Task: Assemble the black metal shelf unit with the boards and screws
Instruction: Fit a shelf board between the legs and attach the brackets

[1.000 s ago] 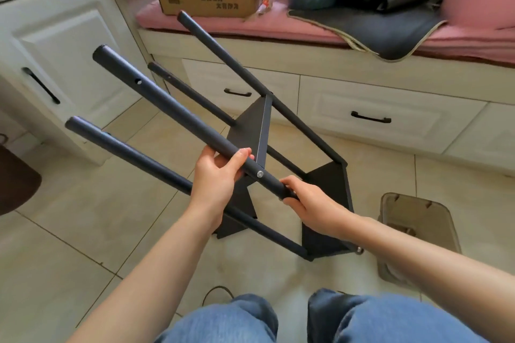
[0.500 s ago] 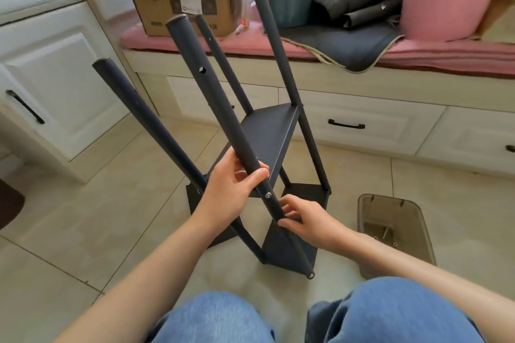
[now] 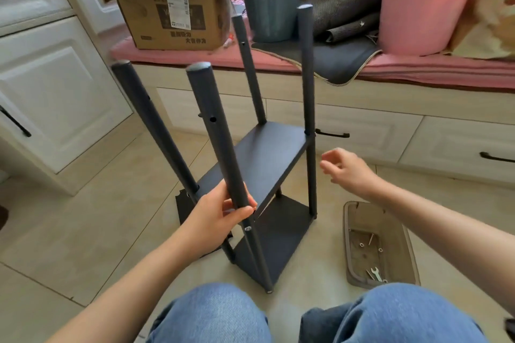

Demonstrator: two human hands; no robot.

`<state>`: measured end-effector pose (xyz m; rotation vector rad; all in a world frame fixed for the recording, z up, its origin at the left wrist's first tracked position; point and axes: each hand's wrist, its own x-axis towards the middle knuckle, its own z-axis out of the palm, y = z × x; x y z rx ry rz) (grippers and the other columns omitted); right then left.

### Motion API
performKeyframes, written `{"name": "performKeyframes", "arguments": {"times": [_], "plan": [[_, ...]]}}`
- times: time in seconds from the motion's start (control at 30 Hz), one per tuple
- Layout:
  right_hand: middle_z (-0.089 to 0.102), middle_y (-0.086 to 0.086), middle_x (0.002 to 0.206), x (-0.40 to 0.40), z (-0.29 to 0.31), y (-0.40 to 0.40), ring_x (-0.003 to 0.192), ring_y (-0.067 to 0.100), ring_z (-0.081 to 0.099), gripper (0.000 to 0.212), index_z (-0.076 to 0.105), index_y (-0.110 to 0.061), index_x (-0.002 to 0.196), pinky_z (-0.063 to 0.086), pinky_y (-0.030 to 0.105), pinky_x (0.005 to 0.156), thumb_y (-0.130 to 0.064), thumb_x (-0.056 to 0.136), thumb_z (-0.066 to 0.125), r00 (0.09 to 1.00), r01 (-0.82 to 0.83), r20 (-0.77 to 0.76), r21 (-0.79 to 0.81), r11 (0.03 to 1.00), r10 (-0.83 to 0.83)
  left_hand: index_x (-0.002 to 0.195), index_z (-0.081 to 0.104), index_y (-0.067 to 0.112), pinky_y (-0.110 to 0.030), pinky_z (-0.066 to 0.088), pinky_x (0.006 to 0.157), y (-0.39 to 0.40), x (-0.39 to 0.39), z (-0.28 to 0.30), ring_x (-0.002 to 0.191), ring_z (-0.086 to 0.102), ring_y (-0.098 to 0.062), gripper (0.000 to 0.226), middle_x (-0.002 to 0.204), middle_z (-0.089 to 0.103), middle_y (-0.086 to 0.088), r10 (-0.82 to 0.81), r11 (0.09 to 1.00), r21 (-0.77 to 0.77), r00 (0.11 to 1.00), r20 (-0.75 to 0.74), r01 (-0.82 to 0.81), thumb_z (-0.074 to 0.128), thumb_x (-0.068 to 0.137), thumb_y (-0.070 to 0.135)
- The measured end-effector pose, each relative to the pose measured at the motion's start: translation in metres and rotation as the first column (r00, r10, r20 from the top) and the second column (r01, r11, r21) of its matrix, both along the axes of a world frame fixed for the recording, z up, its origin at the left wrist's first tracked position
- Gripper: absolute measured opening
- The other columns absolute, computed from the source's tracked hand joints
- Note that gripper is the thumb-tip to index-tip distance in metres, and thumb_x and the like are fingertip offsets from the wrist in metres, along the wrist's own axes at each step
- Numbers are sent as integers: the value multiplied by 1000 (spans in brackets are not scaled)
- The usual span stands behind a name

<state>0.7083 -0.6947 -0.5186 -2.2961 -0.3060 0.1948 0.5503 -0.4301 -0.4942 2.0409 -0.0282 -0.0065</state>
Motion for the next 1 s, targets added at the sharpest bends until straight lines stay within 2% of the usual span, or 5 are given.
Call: {"name": "performKeyframes", "arguments": {"times": [0.23,0.4,0.57,0.73,1.0], "plan": [[50,10,141,23,19,11,127,26,50,57,29,-13,149,44,38,99,-26,100,54,974,221,0,191,956,-225,103,59,21,-23,55,87,15,-6,-1,101,70,-18,23,100,73,6,-104,992,71,994,26,102,67,92,2],[58,6,123,32,23,12,94,13,57,29,46,-13,131,51,38,88,-22,103,47,969,246,-54,259,934,-240,104,58,26,-23,55,87,18,-11,-4,103,70,-18,24,102,73,8,-149,986,80,989,15,147,68,93,7],[55,1,112,28,18,-1,101,18,56,23,45,-15,125,51,40,86,-23,104,45,973,231,-41,235,944,-228,100,57,42,-27,56,88,19,-12,-1,104,70,-20,33,102,72,8,-156,985,86,987,31,152,67,92,12],[55,-1,111,14,13,-21,105,20,56,19,42,-19,123,53,46,92,-22,104,45,963,269,-54,272,924,-264,106,58,24,-29,56,88,19,-3,3,102,70,-21,27,100,71,7,-147,984,112,985,90,137,66,93,1],[60,4,110,-11,15,-41,88,14,64,33,34,-23,134,57,41,78,-18,104,45,969,246,-34,256,935,-246,114,54,26,-28,57,87,25,20,18,99,72,-19,33,99,70,12,38,998,37,978,204,-46,66,92,4]]}}
